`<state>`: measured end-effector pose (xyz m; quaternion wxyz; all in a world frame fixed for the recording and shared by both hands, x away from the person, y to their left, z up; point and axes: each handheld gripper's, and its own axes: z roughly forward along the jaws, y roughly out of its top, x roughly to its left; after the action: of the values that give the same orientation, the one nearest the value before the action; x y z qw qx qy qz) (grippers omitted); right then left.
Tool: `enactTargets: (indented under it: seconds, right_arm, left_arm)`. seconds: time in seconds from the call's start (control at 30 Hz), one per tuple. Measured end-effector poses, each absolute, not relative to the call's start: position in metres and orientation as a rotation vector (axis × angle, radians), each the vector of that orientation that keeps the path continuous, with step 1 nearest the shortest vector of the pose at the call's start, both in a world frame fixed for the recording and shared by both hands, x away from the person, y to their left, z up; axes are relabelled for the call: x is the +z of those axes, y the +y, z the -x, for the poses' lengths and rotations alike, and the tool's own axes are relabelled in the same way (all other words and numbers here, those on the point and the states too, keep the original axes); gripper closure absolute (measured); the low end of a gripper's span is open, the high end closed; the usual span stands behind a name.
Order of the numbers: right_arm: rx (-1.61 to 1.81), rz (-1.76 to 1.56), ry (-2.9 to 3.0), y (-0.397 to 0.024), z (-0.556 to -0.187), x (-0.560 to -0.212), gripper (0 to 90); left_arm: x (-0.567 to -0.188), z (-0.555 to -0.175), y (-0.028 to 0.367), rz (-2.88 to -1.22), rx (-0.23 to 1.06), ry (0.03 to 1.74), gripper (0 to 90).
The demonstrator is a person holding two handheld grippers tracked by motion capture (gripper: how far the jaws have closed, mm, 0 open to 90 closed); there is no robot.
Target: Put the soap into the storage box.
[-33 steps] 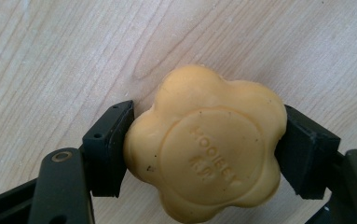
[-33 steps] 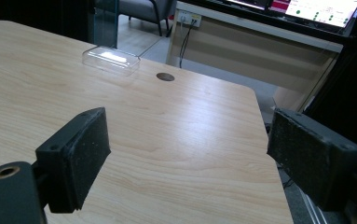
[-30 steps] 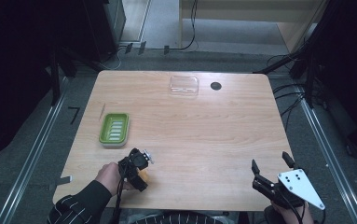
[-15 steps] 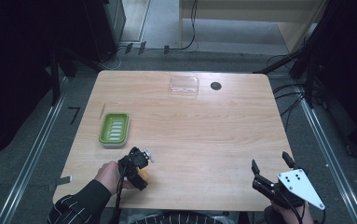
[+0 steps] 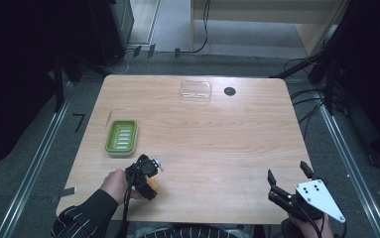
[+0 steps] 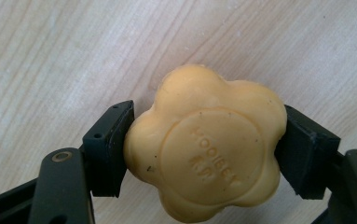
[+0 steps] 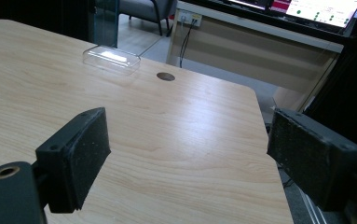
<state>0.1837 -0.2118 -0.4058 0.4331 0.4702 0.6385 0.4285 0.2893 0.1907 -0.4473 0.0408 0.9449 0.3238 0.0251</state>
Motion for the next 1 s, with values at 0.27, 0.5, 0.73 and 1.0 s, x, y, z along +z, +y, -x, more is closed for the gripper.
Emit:
enactTargets:
  seconds: [0.27, 0.5, 0.73, 1.0]
  right_arm:
    - [1.069, -1.171, 1.590, -0.212, -0.184, -0.406, 13.3]
    - [1.069, -1.172, 1.590, -0.212, -0.184, -0.406, 13.3]
    - [1.069, -1.171, 1.590, -0.212, -0.184, -0.406, 13.3]
    - [1.069, -1.171, 1.590, -0.212, -0.184, -0.406, 13.3]
  left_arm:
    - [-0.446, -0.298, 0.189, -2.888, 0.083, 1.001, 28.2]
    - [-0.444, -0.305, 0.189, -2.896, 0.081, 0.996, 28.1]
    - [-0.441, -0.312, 0.188, -2.872, 0.093, 1.010, 28.2]
    - [-0.437, -0.322, 0.185, -2.871, 0.115, 1.009, 28.1]
